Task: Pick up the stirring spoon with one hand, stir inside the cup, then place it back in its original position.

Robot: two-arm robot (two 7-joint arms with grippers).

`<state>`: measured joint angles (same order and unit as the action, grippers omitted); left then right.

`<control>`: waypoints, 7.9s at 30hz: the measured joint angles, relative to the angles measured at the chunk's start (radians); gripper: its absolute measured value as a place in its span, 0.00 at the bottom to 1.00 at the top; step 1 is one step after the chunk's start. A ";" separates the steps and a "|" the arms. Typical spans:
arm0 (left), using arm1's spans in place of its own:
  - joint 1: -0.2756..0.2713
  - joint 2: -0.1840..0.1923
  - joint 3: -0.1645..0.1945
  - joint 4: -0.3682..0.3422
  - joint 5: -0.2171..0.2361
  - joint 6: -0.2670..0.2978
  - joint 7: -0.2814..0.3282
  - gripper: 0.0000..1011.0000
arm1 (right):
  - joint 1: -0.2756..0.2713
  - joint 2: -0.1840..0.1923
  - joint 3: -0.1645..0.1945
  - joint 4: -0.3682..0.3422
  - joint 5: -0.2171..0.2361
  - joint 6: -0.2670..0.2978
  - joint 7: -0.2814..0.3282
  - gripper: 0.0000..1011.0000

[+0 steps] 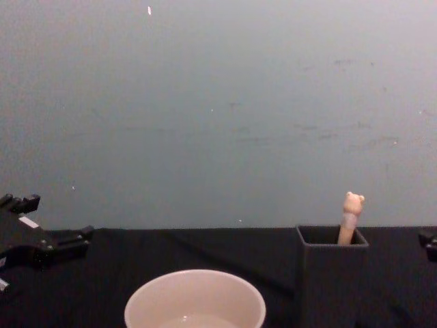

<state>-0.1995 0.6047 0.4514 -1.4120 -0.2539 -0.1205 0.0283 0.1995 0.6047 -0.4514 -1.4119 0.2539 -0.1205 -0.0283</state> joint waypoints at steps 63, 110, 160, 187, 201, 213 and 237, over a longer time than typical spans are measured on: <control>0.000 0.000 0.000 0.000 0.000 0.000 0.000 0.99 | 0.000 0.000 0.000 0.000 0.000 0.000 0.000 0.99; 0.000 0.000 0.000 0.000 0.000 0.000 0.000 0.99 | -0.091 0.014 0.118 -0.164 0.300 0.104 0.345 0.99; 0.000 0.000 0.000 0.000 0.000 0.000 0.000 0.99 | 0.045 -0.150 0.078 -0.025 0.272 0.170 0.446 0.78; 0.000 0.000 0.000 0.000 0.000 0.000 0.000 0.99 | 0.044 -0.149 0.078 -0.026 0.274 0.169 0.447 0.21; 0.000 0.000 0.000 0.000 0.000 0.000 0.000 0.99 | 0.008 -0.128 0.109 -0.131 0.255 0.115 0.482 0.21; 0.000 0.000 0.000 0.000 0.000 0.000 0.000 0.99 | -0.005 -0.114 0.164 -0.219 0.283 0.059 0.499 0.21; 0.000 0.000 0.000 0.000 0.000 0.000 0.000 0.99 | 0.073 -0.155 0.092 -0.200 0.269 0.022 0.559 0.21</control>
<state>-0.1995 0.6047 0.4514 -1.4120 -0.2539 -0.1206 0.0283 0.2730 0.4497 -0.3594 -1.6117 0.5230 -0.0989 0.5303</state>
